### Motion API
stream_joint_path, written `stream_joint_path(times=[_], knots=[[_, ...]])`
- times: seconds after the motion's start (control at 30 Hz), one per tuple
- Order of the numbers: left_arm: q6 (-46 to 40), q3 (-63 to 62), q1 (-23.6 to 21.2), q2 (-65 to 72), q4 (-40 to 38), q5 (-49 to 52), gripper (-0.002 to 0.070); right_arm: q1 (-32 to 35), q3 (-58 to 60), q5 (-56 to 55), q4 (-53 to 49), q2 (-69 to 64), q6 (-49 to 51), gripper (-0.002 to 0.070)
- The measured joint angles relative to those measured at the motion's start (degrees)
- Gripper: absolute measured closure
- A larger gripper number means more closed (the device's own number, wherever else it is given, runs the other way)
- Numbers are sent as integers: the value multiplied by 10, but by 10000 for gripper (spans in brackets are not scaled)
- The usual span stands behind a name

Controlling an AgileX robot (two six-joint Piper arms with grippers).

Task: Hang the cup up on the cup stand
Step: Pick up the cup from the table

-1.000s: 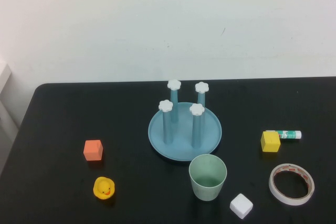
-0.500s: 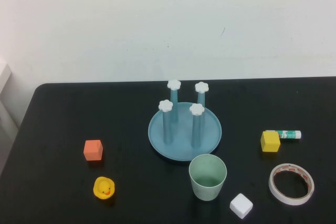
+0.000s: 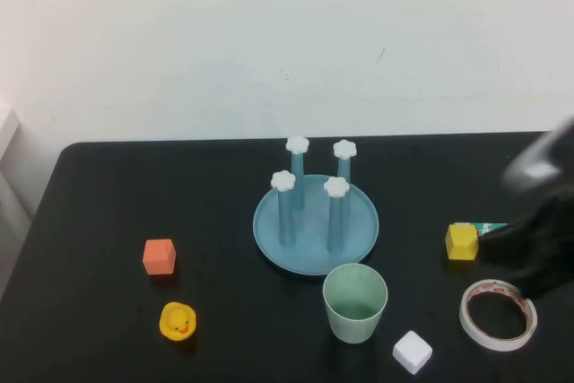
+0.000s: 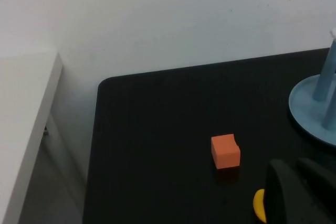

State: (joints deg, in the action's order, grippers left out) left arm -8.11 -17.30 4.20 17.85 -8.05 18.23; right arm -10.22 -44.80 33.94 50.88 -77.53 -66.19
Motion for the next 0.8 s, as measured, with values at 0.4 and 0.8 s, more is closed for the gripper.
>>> stream_joint_path(times=[0.4, 0.8], knots=[[-4, 26, 0, 1, 0, -50, 676, -138, -126, -69, -13, -243, -16, 400], [7, 28, 0, 1, -72, -76, 676, -139, -253, -81, -14, -424, 6, 260]])
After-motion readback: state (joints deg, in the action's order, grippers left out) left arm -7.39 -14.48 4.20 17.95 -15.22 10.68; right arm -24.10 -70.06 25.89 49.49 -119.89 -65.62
